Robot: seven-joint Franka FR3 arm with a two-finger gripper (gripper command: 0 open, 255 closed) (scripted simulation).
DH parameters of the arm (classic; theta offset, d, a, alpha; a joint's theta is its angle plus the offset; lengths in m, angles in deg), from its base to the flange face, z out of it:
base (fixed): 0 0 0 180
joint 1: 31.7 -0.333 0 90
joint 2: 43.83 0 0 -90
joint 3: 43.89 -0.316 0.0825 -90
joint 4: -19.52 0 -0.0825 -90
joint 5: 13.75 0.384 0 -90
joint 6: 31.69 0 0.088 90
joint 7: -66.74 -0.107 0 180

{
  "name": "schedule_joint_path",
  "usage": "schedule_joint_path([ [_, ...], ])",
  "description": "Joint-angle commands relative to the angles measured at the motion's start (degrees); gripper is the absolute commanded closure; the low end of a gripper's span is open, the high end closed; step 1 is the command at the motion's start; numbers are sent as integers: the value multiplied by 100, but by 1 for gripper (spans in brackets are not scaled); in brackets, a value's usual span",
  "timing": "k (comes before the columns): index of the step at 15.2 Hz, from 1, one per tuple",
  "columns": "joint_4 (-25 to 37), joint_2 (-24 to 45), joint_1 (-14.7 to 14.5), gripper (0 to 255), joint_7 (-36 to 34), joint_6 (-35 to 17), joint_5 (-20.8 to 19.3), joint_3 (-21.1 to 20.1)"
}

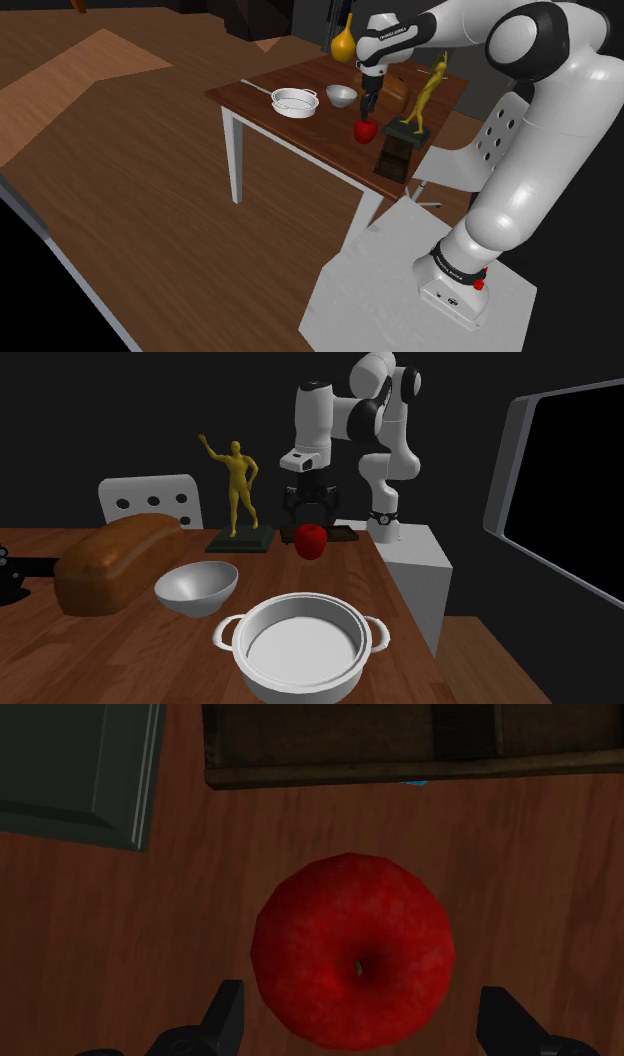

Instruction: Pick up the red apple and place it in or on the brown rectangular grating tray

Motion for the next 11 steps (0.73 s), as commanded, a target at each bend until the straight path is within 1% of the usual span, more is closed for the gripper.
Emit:
schedule_joint_path([
  [1, -45, 3, -1, 0, -5, -51, -1, -1],
  [7, -44, 3, -1, 0, -5, -50, -1, -1],
  [8, -44, 3, -1, 255, -5, -50, -1, -1],
  [11, -44, 2, -1, 255, -5, -50, -1, -1],
])
